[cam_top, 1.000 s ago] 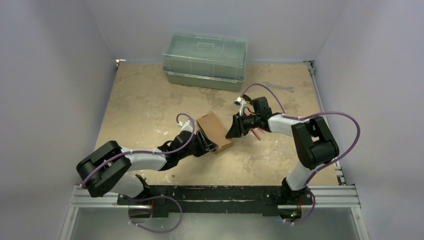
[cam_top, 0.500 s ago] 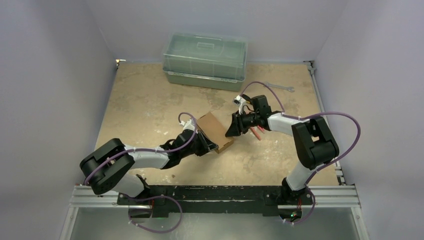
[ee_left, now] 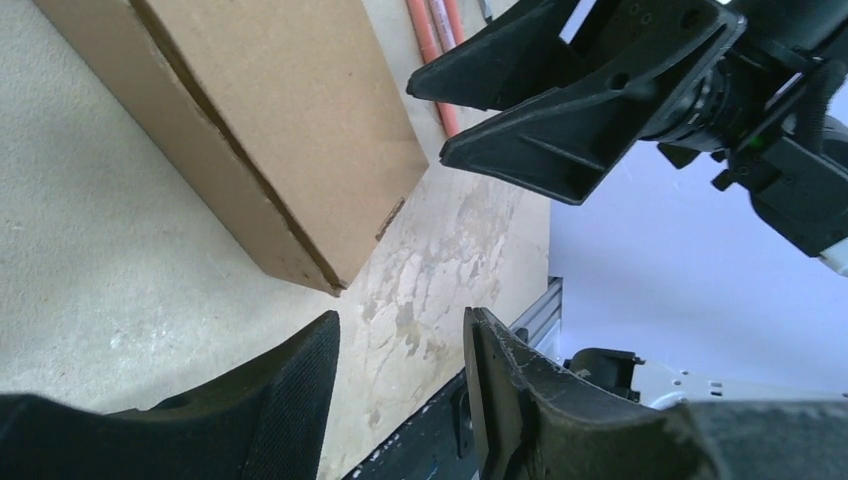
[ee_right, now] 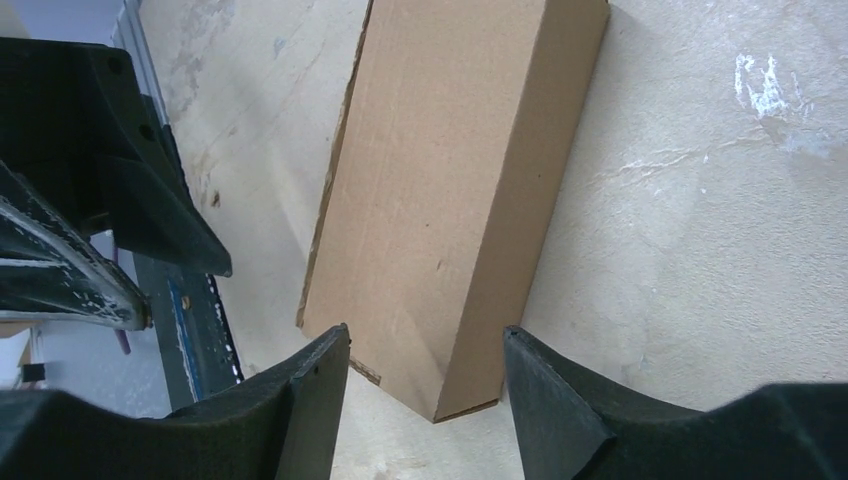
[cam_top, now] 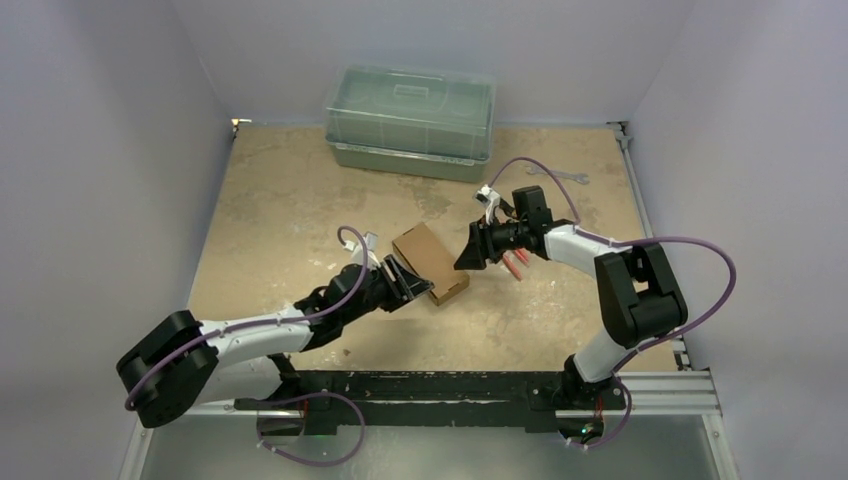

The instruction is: Fold the paper box

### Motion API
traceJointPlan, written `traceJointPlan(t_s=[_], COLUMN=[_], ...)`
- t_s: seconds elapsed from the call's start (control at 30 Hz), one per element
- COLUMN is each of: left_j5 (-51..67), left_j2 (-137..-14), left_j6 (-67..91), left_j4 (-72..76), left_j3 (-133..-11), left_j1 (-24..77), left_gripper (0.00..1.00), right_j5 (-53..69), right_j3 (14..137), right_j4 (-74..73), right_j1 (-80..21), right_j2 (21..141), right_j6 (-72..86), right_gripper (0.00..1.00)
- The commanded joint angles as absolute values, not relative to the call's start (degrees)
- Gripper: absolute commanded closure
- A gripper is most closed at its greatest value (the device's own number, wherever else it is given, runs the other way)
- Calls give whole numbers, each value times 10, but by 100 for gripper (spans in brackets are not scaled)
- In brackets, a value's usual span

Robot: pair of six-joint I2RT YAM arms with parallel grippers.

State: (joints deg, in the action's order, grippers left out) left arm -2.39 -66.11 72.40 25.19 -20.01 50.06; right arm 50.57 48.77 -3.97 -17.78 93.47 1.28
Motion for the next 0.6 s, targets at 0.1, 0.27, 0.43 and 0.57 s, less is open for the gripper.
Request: traceJointPlan(t_s=[0.1, 0.27, 0.43, 0.57], left_j5=[-16, -21, -24, -28], left_j2=[-740, -794, -826, -851], left_j6=[738, 747, 760, 767], left_j4=[318, 331, 360, 369], left_j3=[-209, -233, -237, -248], left_j1=[523, 534, 539, 541], left_gripper=[47, 46, 47, 50], right_j5=[516, 515, 515, 516], right_j3=[500, 506, 508, 510], right_j4=[-50, -60, -66, -69], right_j1=[-179, -182, -194, -200], right_j2=[947, 962, 973, 980], right_j6=[4, 4, 4, 4], right_gripper=[44, 47, 52, 59])
